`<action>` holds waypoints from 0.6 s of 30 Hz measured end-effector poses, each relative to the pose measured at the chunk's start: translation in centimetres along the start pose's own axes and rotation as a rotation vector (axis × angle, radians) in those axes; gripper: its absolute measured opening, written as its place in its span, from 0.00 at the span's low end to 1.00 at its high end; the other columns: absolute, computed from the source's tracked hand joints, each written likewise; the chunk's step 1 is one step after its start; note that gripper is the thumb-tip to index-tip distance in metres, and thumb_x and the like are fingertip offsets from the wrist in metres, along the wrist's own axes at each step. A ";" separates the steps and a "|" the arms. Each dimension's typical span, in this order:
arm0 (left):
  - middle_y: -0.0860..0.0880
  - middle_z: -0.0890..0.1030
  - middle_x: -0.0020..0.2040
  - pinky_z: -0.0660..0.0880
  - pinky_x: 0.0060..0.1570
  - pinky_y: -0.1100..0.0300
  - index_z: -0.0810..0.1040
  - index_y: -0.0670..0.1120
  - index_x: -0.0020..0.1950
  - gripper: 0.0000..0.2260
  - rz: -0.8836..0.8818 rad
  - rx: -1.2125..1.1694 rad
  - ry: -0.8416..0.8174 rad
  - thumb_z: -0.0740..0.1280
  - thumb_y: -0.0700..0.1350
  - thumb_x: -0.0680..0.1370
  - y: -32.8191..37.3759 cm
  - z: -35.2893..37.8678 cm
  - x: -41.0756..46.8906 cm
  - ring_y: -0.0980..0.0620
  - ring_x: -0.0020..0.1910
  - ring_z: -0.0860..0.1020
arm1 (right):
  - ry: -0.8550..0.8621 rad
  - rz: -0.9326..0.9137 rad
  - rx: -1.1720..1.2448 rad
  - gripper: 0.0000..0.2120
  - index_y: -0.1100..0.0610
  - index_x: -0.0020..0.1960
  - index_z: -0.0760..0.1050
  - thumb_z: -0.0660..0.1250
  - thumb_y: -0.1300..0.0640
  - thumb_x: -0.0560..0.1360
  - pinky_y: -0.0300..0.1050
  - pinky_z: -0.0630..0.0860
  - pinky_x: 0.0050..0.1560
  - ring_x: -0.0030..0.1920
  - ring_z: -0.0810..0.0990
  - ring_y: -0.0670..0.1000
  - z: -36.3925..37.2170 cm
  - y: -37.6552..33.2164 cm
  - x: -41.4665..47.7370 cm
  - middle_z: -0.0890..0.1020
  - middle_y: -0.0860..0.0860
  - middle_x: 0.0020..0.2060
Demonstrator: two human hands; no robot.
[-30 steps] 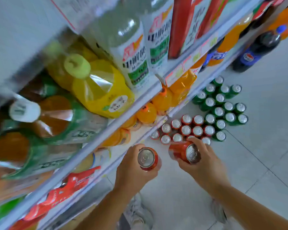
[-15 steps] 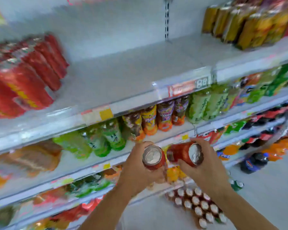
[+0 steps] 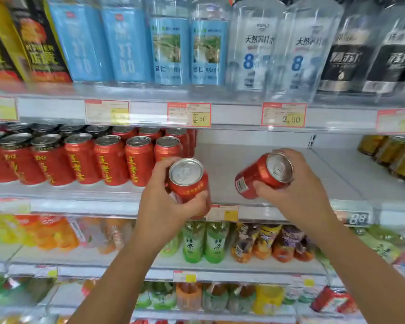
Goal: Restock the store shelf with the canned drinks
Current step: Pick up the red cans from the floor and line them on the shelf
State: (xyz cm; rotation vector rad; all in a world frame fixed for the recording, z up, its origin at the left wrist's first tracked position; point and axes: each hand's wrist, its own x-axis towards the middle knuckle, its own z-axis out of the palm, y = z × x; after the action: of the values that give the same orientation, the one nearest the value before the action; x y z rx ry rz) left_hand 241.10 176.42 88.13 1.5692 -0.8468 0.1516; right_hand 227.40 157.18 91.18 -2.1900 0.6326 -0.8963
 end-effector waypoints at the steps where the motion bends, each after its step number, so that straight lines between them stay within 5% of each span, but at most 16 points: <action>1: 0.60 0.80 0.52 0.72 0.48 0.74 0.72 0.55 0.60 0.28 -0.003 -0.003 0.020 0.79 0.45 0.64 -0.2 -0.5 0.6 0.63 0.52 0.78 | -0.021 -0.006 -0.021 0.29 0.37 0.57 0.66 0.77 0.48 0.62 0.42 0.72 0.51 0.50 0.77 0.43 0.8 -0.1 1.3 0.77 0.39 0.51; 7: 0.59 0.78 0.54 0.72 0.45 0.77 0.72 0.51 0.62 0.26 -0.014 -0.017 0.089 0.77 0.36 0.68 -2.3 -1.5 2.5 0.69 0.52 0.77 | -0.149 0.031 -0.087 0.30 0.41 0.61 0.66 0.75 0.47 0.63 0.47 0.72 0.54 0.55 0.76 0.50 4.7 0.4 6.9 0.77 0.44 0.54; 14: 0.59 0.77 0.61 0.77 0.56 0.63 0.70 0.57 0.67 0.30 0.019 0.005 0.151 0.78 0.47 0.69 -4.7 -0.8 4.0 0.61 0.58 0.78 | -0.101 0.061 -0.064 0.37 0.45 0.69 0.63 0.74 0.37 0.65 0.53 0.74 0.61 0.60 0.76 0.52 7.7 1.9 8.7 0.75 0.49 0.62; 18: 0.55 0.74 0.66 0.75 0.63 0.57 0.67 0.56 0.71 0.32 0.034 -0.009 0.189 0.73 0.55 0.68 -6.0 0.3 4.2 0.58 0.63 0.75 | -0.201 0.097 0.090 0.44 0.42 0.74 0.54 0.77 0.47 0.67 0.45 0.74 0.58 0.61 0.73 0.50 8.1 3.1 8.2 0.70 0.48 0.63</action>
State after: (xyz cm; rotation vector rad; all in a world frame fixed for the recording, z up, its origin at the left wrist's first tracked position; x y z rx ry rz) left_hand 247.49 174.04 85.56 1.5057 -0.7250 0.3152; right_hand 238.14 153.16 87.99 -2.1160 0.5833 -0.6323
